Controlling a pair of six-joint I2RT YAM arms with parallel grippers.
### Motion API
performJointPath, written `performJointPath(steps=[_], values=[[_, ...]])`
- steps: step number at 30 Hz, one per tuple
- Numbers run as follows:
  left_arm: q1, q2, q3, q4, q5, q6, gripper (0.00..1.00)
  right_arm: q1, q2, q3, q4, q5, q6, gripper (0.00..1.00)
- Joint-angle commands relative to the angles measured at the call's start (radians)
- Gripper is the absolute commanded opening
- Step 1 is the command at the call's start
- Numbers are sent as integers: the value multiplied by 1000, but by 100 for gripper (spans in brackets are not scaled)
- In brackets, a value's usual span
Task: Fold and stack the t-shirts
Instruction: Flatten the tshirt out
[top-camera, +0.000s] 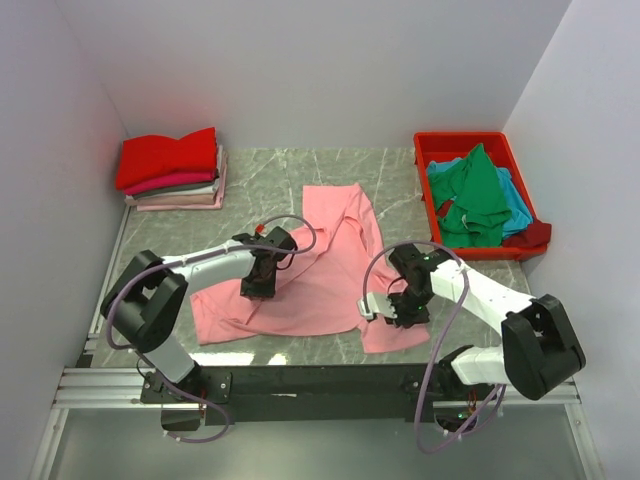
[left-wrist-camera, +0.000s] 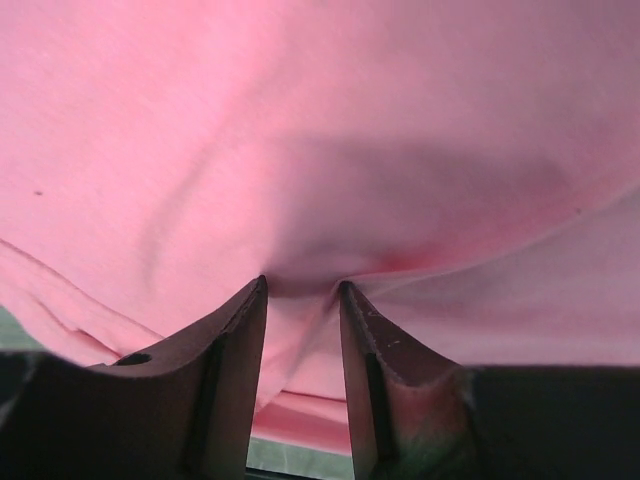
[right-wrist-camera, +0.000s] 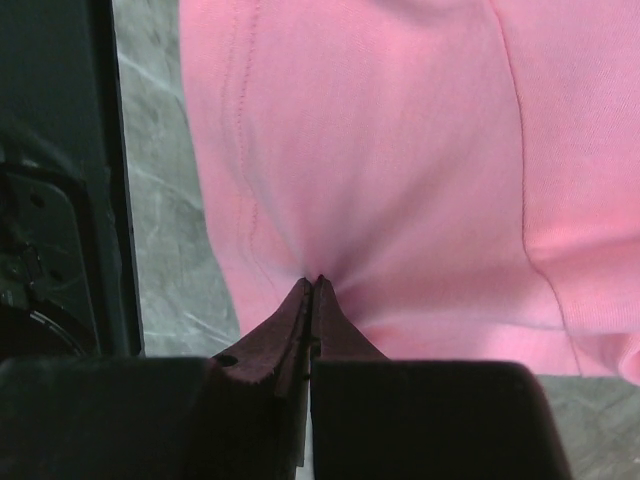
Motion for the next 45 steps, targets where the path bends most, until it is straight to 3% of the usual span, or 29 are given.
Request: performJointPath(steps=[1, 5, 8, 11, 14, 18, 22, 29, 33, 37, 41, 45], values=[[-3, 17, 51, -22, -79, 32, 41, -39, -32, -28, -71, 30, -49, 0], [-5, 0, 79, -36, -88, 50, 41, -77, -37, -49, -60, 46, -57, 0], [-5, -44, 77, -10, -12, 88, 42, -103, -43, -34, -66, 15, -49, 2], [-5, -92, 73, 12, 93, 131, 47, -111, -43, 16, -107, -40, -40, 40], [-6, -141, 74, -4, 147, 148, 52, -118, -55, 81, -153, -117, -39, 51], [-5, -222, 50, -14, 182, 142, 56, -134, -69, 161, -128, -192, 15, 52], [-6, -283, 11, -17, 199, 95, 53, -167, -41, 231, 10, -224, 220, 52], [2, -464, -110, 15, 278, -172, 59, -290, 32, 238, 95, -165, 349, 51], [2, -567, -222, -27, 268, -449, 62, -385, 54, 207, 130, -155, 380, 52], [3, -644, -300, -125, 202, -623, 63, -442, 107, 195, 165, -203, 403, 52], [8, -650, -334, -114, 116, -743, 61, -442, 147, 191, 196, -218, 426, 52], [11, -566, -335, -103, 127, -783, 60, -450, 157, 187, 207, -218, 431, 52]])
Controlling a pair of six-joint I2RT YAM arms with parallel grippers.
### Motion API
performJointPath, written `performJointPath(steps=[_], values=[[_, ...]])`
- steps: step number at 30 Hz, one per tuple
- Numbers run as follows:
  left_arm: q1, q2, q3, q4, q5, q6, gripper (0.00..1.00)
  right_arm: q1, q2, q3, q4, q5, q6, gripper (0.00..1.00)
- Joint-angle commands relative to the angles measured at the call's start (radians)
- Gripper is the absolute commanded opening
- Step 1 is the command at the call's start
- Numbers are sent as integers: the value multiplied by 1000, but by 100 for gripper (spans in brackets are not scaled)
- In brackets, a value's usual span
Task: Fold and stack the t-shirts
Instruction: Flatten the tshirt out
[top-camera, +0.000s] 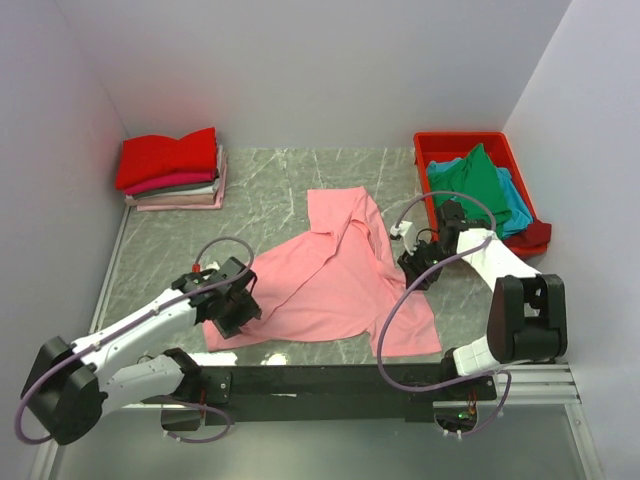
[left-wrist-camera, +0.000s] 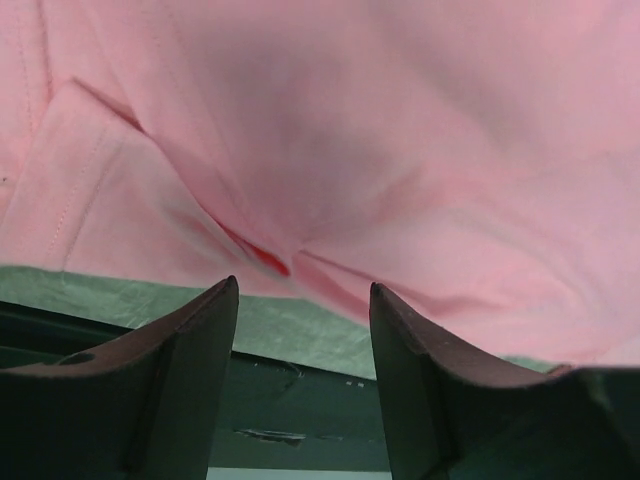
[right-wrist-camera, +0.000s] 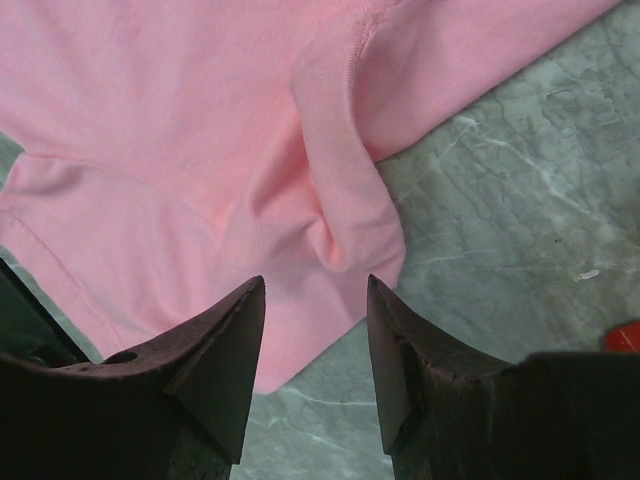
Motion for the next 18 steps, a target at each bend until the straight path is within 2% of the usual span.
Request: performJointPath(steps=[1, 10, 18], values=[[5, 56, -8, 16, -26, -106, 60, -7, -1, -12, 43, -25, 21, 52], [5, 85, -47, 88, -19, -117, 51, -8, 52, -13, 73, 15, 41, 52], [5, 109, -47, 138, 70, 23, 43, -11, 77, -3, 98, 32, 77, 52]])
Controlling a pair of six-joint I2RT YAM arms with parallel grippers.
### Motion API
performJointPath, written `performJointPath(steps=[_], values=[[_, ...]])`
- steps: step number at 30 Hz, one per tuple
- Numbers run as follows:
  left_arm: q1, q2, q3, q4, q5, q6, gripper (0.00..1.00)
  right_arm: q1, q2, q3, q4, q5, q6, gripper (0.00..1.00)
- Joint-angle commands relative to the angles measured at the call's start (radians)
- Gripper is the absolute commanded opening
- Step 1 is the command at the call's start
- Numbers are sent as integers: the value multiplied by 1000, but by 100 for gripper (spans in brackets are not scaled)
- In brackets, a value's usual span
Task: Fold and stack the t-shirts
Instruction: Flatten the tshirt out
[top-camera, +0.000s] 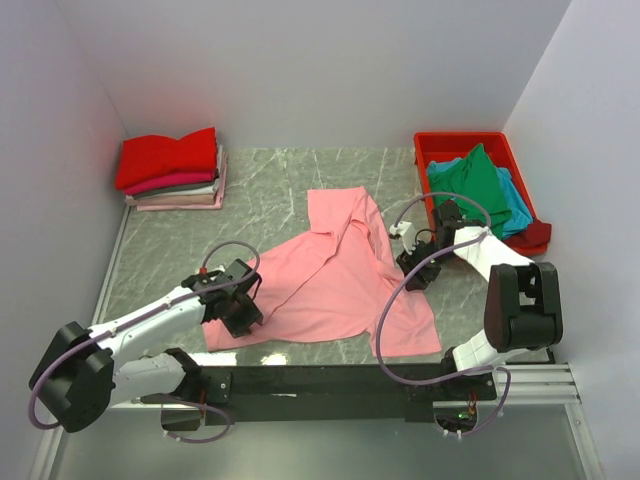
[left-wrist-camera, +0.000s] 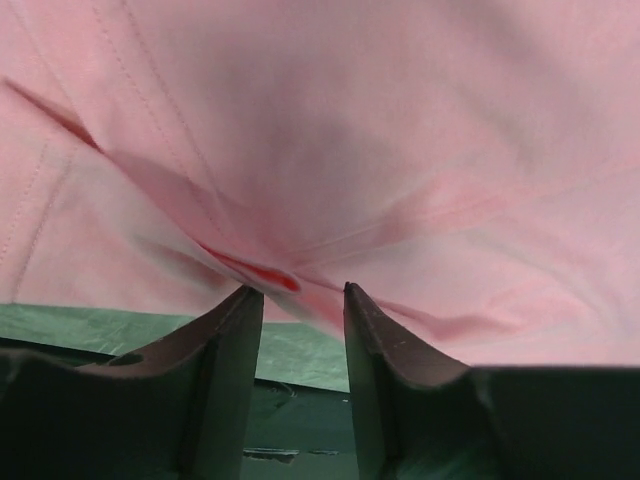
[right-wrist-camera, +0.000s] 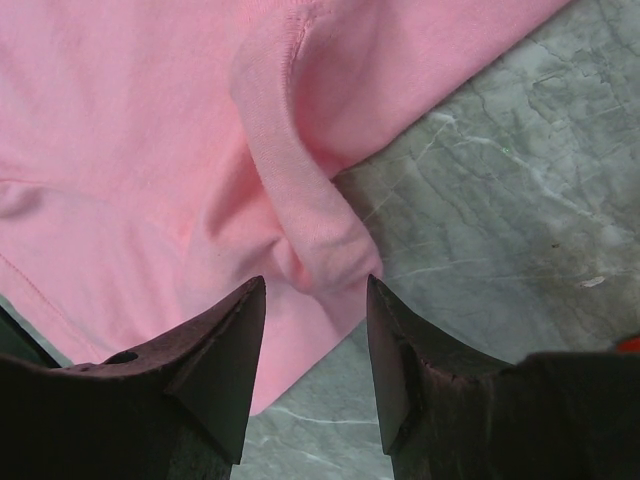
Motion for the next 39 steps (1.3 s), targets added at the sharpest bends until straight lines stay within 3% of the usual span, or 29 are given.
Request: performJointPath(steps=[1, 7, 10, 13, 17, 32, 33, 35, 36, 39], values=[[2, 13, 5, 22, 32, 62, 42, -8, 11, 11, 26, 4, 20, 52], [4, 23, -7, -13, 29, 90, 37, -11, 24, 20, 20, 10, 21, 52], [2, 23, -9, -21, 29, 105, 29, -14, 30, 23, 21, 15, 21, 52], [4, 22, 0, -32, 26, 119, 21, -16, 37, 34, 24, 21, 32, 52], [2, 20, 6, -32, 32, 136, 0, -20, 48, 51, 26, 27, 67, 52], [2, -26, 29, -47, 27, 179, 0, -20, 145, 80, 9, 50, 90, 53], [4, -29, 28, -47, 27, 179, 0, -19, 151, 82, 6, 44, 87, 51], [4, -33, 29, -49, 23, 181, 0, -17, 168, 92, -28, 29, 71, 37], [4, -39, 37, -56, 18, 182, 0, -17, 168, 105, -43, 13, 67, 21], [8, -59, 89, -107, -48, 193, 0, -16, 121, 163, -104, -20, 55, 0]])
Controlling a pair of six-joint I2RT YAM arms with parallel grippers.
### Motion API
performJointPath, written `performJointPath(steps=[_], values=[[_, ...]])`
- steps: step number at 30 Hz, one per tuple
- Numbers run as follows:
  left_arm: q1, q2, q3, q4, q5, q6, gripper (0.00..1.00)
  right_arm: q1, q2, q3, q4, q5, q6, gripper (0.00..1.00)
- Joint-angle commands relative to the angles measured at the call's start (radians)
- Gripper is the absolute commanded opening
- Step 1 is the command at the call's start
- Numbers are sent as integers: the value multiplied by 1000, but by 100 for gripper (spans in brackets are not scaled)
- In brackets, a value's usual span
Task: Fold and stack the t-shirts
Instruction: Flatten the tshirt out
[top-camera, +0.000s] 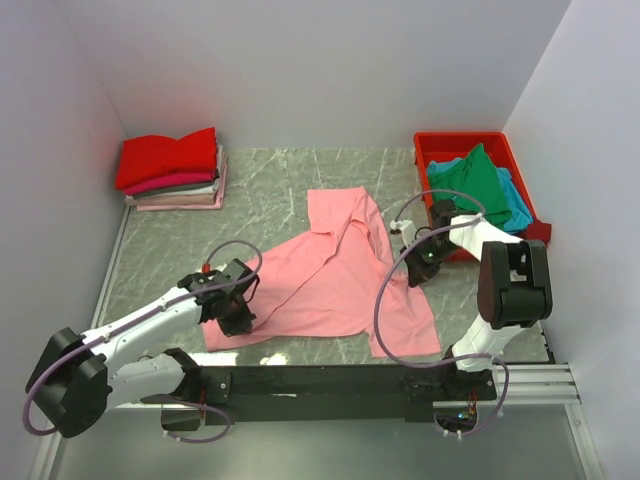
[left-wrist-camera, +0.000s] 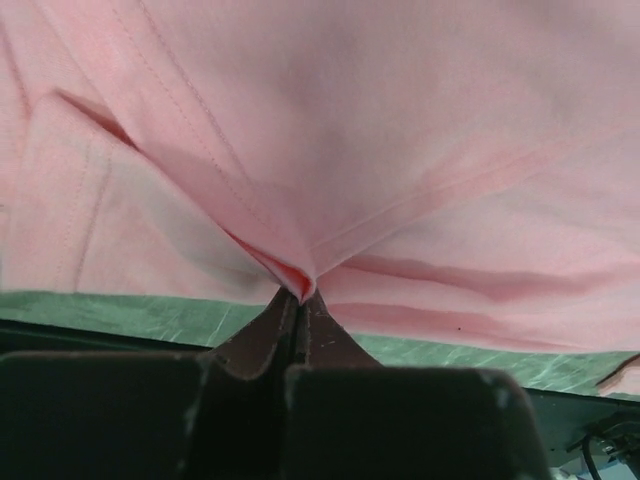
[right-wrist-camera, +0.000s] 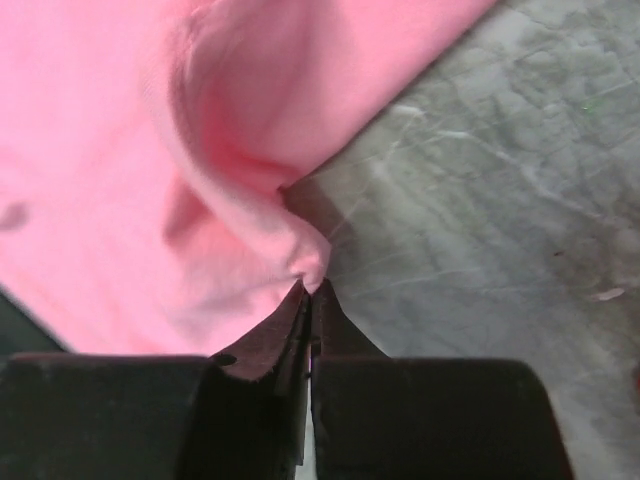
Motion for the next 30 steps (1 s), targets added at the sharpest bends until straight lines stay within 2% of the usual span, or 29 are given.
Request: performJointPath(steps=[1, 3, 5, 6, 8, 9, 10, 11, 12, 14, 15, 16, 17, 18, 19, 21, 25, 30], values=[[24, -44, 105, -60, -89, 48, 0, 3, -52, 109, -123, -74, -17, 0], [59, -76, 194, -75, -157, 86, 0, 14, -80, 254, -180, -105, -15, 0], [145, -108, 266, -51, -193, 178, 0, 49, -75, 390, -265, -146, 4, 0], [182, -114, 344, -28, -223, 215, 0, 65, -56, 544, -289, -162, 18, 0], [295, -105, 421, 70, -219, 325, 0, 117, -20, 722, -331, -203, 78, 0], [328, -87, 520, 95, -212, 356, 0, 135, 27, 919, -340, -214, 101, 0], [374, -64, 580, 121, -201, 409, 0, 147, 55, 1027, -352, -223, 125, 0], [391, -12, 719, 152, -193, 437, 0, 167, 86, 1139, -351, -229, 191, 0], [409, 22, 804, 154, -184, 459, 0, 171, 142, 1365, -345, -228, 230, 0], [440, 115, 989, 143, -175, 508, 0, 171, 191, 1574, -302, -222, 340, 0], [446, 141, 1180, 123, -176, 520, 0, 166, 176, 1641, -265, -210, 374, 0], [446, 163, 1273, 115, -178, 543, 0, 160, 138, 1606, -147, -199, 401, 0], [446, 195, 1432, 106, -181, 551, 0, 152, 86, 1537, -68, -199, 466, 0], [446, 205, 1496, 92, -185, 556, 0, 120, -36, 1365, 15, -229, 497, 0], [446, 203, 1541, 91, -190, 557, 0, 103, -95, 1286, 149, -242, 529, 0], [446, 151, 1552, 117, -185, 551, 0, 79, -220, 1135, 200, -252, 560, 0], [446, -21, 1296, 146, -126, 490, 0, 23, -348, 946, 106, -295, 494, 0], [448, -232, 838, 57, 3, 416, 0, -21, -529, 566, 2, -283, 321, 0]])
